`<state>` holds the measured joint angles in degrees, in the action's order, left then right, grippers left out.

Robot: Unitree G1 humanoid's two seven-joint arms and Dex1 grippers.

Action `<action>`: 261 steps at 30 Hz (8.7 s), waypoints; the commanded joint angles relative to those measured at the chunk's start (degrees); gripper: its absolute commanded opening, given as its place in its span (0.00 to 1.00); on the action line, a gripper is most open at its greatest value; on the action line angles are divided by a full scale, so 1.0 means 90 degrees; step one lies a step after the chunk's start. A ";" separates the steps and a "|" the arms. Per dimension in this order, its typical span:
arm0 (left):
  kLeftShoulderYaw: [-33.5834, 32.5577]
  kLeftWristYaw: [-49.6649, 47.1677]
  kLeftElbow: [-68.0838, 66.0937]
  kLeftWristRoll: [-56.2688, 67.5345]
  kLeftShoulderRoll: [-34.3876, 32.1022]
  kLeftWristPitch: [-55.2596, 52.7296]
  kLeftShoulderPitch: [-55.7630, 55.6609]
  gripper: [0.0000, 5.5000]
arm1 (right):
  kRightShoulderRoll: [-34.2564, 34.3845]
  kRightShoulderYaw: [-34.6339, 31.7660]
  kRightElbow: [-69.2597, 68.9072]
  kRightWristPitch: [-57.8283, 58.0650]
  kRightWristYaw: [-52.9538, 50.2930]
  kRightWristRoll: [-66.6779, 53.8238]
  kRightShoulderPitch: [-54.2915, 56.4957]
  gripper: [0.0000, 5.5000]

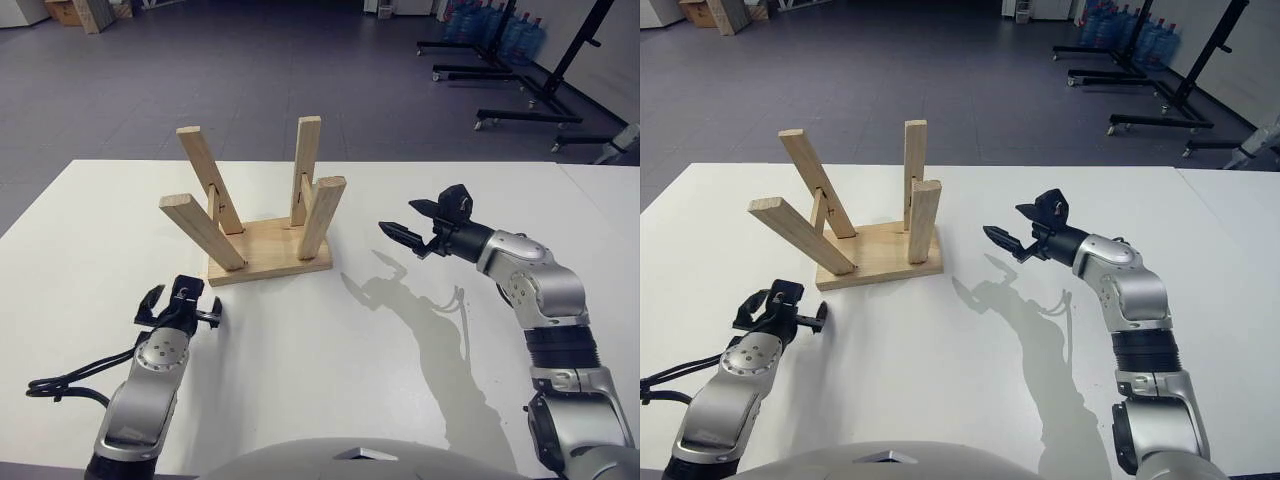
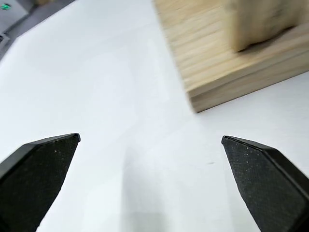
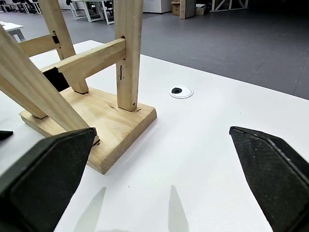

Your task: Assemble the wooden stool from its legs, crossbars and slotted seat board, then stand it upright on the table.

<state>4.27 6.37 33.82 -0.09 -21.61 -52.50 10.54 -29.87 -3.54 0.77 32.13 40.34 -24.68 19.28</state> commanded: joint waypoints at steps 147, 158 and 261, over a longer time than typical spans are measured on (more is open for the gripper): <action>-0.0571 -0.1470 -0.4722 0.9947 -0.1497 -0.0914 -0.4695 0.28 | -0.0614 -0.0628 -0.0828 0.3628 -0.0581 -0.5002 0.0149 0.24; -0.1204 -0.1806 -0.5596 0.9547 -0.0340 -0.0925 -0.4763 0.35 | 0.0735 -0.0909 0.1196 0.3231 -0.1271 -0.4567 0.0720 0.44; -0.0407 0.5863 -0.1087 0.3902 -0.1873 0.2235 -0.0390 0.46 | -0.0747 0.0531 0.0677 -0.0517 0.3986 -0.0463 -0.0552 0.37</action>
<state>-1.74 56.20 20.61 33.07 -37.79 -31.38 4.80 -36.99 3.49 7.06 23.58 79.22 -26.03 11.08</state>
